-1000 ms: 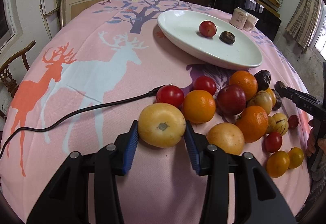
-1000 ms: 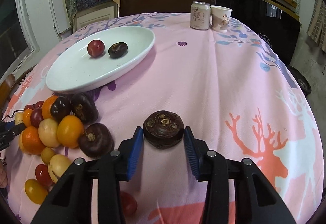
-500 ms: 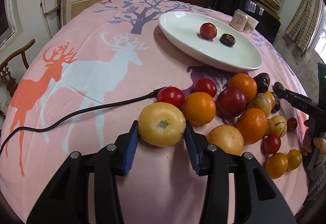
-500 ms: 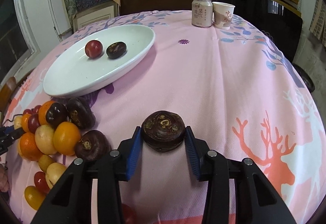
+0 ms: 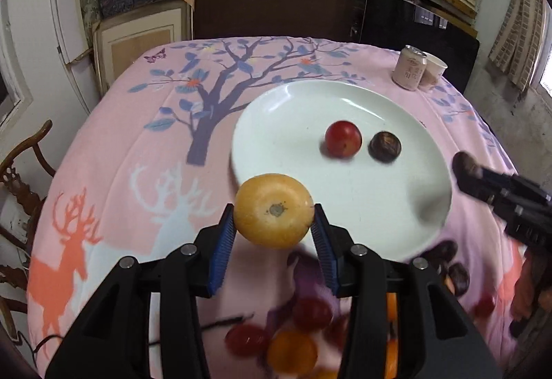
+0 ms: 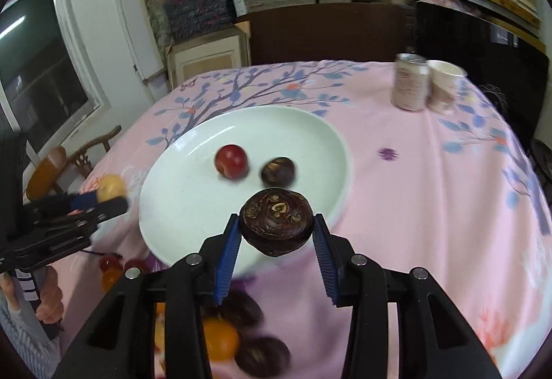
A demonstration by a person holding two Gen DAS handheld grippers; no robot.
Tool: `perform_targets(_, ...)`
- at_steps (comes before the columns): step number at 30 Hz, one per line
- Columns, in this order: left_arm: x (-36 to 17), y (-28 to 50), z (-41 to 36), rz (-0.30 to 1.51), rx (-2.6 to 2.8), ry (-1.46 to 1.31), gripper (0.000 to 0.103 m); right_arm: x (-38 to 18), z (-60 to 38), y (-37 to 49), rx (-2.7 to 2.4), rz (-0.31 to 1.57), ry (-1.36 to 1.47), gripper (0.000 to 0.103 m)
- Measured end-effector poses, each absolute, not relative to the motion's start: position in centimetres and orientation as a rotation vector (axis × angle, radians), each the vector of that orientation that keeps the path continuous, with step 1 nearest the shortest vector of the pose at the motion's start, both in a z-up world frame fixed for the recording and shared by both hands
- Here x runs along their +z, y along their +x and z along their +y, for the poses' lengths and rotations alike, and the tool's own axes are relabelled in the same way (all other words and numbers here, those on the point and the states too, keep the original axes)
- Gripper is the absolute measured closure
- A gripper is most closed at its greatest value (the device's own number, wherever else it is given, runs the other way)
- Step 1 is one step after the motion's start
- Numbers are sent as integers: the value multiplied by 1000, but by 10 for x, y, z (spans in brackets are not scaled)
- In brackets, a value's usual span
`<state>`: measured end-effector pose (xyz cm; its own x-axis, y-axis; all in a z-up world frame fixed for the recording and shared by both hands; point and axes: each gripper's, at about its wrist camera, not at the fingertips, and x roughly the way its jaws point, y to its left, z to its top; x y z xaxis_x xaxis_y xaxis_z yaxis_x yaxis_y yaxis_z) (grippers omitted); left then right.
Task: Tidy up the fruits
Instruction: 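Carry the yellow fruit and dark plum to the plate and release both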
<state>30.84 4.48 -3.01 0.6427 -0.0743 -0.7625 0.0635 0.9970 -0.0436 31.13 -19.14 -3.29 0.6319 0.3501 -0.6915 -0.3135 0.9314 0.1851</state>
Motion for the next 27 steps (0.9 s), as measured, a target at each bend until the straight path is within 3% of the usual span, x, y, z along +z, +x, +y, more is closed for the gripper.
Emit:
perform_targets(2, -37, 322, 40, 888, -103, -31, 54, -40, -179, 319, 388, 827, 18, 43)
perform_targets(3, -40, 325, 39, 889, -90, -26, 41, -41, -176, 319, 362, 813, -10, 35)
perform_targets(4, -42, 324, 37, 877, -82, -16, 35, -40, -177, 315, 330, 768, -35, 34)
perform_targets(7, -39, 319, 35, 847, -85, 16, 35, -37, -189, 310, 318, 740, -15, 32)
perform_targets(10, -32, 308, 40, 812, -85, 18, 35, -33, -210, 307, 309, 736, 60, 22)
perform_targets(16, -30, 266, 75, 819, -73, -99, 35, -25, -251, 273, 293, 684, 248, 22)
perform_targets(27, -60, 201, 102, 843, 18, -118, 34, -32, -261, 204, 224, 583, 159, 12)
